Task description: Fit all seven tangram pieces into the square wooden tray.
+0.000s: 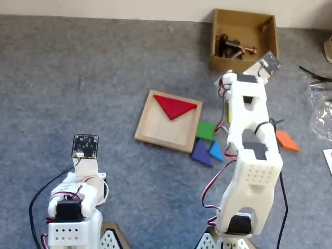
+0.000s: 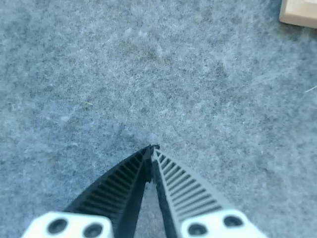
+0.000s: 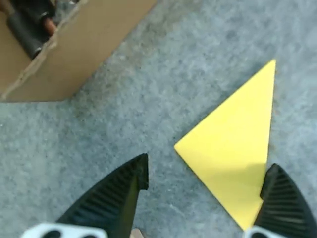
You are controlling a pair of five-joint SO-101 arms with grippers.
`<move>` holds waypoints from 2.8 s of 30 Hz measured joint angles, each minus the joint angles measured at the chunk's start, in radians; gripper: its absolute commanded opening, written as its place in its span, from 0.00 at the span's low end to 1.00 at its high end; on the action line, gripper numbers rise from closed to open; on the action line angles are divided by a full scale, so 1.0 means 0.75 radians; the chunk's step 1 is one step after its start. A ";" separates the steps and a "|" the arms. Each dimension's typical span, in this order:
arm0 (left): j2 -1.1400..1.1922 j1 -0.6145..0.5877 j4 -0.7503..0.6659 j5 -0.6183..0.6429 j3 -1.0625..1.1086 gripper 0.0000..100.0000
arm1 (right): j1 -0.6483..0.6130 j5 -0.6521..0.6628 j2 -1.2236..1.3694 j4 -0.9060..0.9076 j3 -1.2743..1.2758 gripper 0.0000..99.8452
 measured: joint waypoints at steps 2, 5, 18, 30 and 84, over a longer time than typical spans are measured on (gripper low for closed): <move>0.000 0.000 0.000 0.000 0.000 0.01 | 0.000 -0.012 0.000 0.000 0.000 0.34; 0.000 0.000 0.000 0.000 0.000 0.01 | 0.000 -0.016 0.000 0.000 0.000 0.34; 0.000 0.000 0.000 0.000 0.000 0.01 | -0.002 -0.016 0.082 -0.098 0.000 0.34; 0.000 0.000 0.000 0.000 0.000 0.01 | 0.018 -0.018 0.115 -0.143 0.000 0.34; 0.000 0.000 0.000 0.000 0.000 0.01 | 0.092 0.119 0.237 -0.158 0.029 0.08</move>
